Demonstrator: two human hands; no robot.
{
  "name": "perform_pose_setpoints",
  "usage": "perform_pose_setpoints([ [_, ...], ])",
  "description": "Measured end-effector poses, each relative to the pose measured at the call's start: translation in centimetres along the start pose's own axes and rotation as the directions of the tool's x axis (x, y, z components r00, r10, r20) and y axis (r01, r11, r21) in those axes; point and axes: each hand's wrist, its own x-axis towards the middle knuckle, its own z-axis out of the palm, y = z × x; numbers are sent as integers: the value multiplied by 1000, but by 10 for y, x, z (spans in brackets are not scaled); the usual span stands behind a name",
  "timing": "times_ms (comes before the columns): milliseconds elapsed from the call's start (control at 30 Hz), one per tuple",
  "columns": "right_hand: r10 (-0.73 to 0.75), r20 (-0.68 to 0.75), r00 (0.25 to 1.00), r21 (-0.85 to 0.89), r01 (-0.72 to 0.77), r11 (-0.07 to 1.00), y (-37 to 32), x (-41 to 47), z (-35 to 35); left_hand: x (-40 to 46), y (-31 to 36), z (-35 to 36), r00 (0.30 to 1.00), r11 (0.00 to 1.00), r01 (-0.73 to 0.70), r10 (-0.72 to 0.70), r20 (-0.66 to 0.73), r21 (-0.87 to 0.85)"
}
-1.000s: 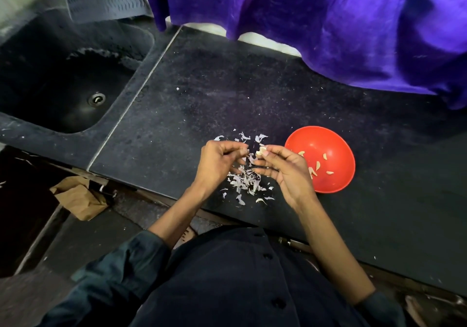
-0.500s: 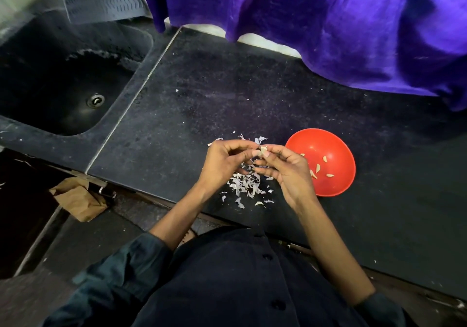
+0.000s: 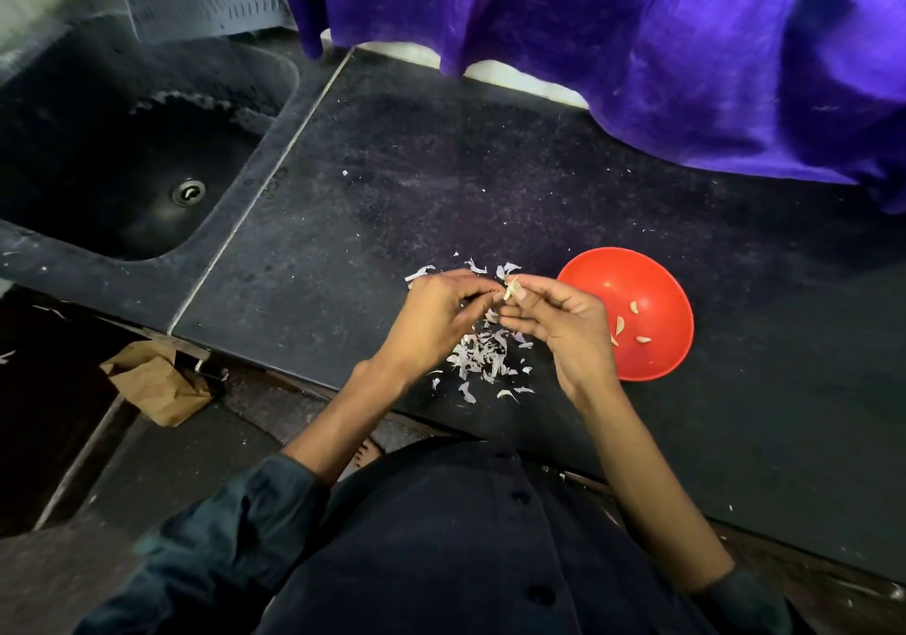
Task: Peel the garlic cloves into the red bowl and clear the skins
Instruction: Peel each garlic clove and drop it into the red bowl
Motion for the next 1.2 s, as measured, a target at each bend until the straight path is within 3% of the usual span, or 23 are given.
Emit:
perform_pose_setpoints([
  [233, -58, -61, 996, -73, 53, 996, 1, 0, 3, -2, 1, 1, 987, 972, -154, 160, -20, 177],
  [833, -129, -138, 982, -107, 115, 988, 3, -8, 13, -6, 4, 3, 989, 978, -126, 136, -51, 164],
  [1200, -94, -57, 994, -23, 93, 995, -3, -15, 16, -15, 1, 8, 982, 991, -41, 62, -177, 124],
])
